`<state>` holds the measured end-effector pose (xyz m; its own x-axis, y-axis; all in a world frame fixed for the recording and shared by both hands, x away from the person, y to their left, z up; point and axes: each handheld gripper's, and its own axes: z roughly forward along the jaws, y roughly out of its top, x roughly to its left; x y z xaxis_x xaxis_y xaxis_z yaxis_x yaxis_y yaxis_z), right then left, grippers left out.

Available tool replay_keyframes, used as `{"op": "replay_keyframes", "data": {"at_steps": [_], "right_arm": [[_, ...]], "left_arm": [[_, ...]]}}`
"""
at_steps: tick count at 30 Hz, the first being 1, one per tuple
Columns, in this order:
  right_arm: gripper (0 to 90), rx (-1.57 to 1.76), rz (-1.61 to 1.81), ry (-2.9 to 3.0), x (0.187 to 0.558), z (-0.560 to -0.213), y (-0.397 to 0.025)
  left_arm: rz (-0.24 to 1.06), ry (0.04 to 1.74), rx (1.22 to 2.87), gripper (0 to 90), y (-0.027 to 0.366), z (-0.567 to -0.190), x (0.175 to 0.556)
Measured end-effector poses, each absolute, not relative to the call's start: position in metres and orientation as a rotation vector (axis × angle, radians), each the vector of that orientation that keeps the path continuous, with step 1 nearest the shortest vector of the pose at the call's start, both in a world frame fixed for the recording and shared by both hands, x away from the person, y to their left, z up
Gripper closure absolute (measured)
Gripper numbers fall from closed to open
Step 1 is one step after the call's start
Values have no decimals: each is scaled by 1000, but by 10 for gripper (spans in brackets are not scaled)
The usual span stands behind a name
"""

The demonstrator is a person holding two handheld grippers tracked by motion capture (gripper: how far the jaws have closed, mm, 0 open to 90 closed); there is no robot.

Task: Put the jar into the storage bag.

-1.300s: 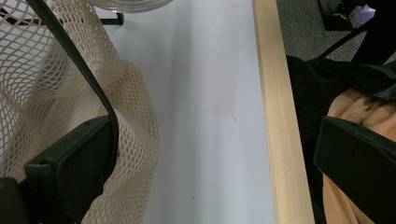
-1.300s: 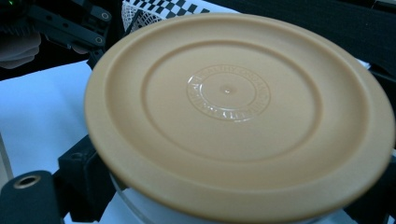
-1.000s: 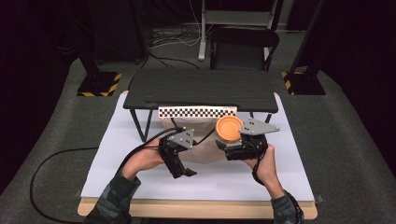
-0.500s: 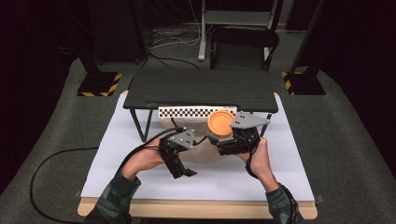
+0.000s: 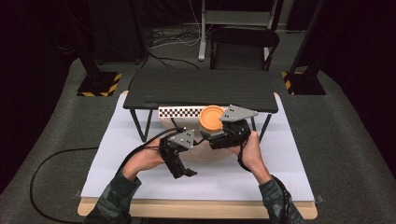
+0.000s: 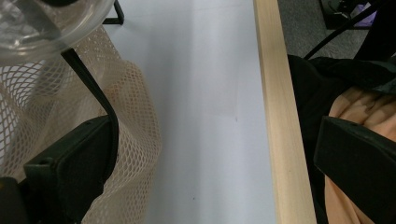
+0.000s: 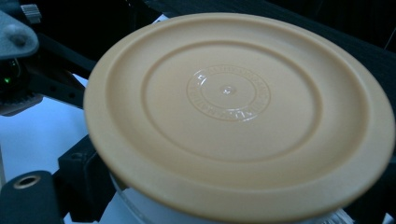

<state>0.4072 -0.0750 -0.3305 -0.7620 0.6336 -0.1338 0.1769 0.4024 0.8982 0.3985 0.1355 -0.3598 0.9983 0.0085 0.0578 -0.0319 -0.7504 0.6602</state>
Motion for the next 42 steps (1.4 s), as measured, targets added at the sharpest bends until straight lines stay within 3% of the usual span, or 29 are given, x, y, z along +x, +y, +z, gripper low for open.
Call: {"op": "replay_keyframes", "data": {"at_steps": [42], "right_arm": [[93,751,1376,2324,441,-357,-40]], "left_arm": [[67,-41,2390,0,141,-355,396]]}}
